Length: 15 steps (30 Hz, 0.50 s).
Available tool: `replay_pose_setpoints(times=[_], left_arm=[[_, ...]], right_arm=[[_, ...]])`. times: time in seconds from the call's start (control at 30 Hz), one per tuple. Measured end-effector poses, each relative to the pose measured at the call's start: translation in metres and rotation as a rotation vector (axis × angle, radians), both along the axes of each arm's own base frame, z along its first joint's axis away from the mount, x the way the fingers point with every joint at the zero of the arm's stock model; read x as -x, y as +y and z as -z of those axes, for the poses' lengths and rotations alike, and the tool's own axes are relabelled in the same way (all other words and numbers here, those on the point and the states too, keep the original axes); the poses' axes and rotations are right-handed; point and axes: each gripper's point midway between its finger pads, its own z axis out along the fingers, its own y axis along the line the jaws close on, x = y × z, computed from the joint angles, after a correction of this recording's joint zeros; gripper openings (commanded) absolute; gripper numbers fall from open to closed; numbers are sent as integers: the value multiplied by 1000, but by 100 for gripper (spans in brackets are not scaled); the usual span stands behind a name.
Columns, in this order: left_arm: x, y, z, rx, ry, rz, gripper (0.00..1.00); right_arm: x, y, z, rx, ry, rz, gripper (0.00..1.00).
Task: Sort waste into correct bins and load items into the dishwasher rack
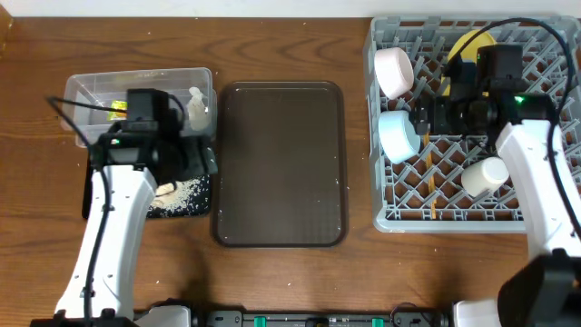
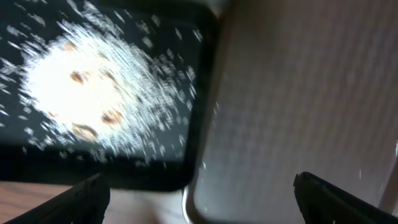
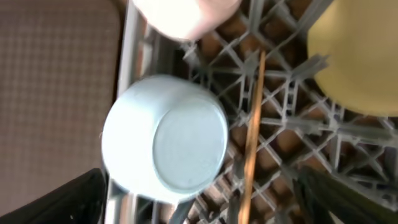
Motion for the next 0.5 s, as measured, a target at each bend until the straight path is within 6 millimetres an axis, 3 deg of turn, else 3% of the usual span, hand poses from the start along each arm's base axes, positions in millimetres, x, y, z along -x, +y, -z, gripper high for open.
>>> replay_pose_setpoints(times=[0.17, 0.3, 0.5], left_arm=[[28, -5, 6, 2, 111, 50, 97], [31, -5, 3, -3, 82, 69, 97], [39, -5, -35, -17, -192, 91, 97]], right_arm=[[16, -2, -10, -21, 22, 33, 99], [29, -6, -24, -18, 14, 64, 99], [52, -8, -50, -9, -160, 83, 99]])
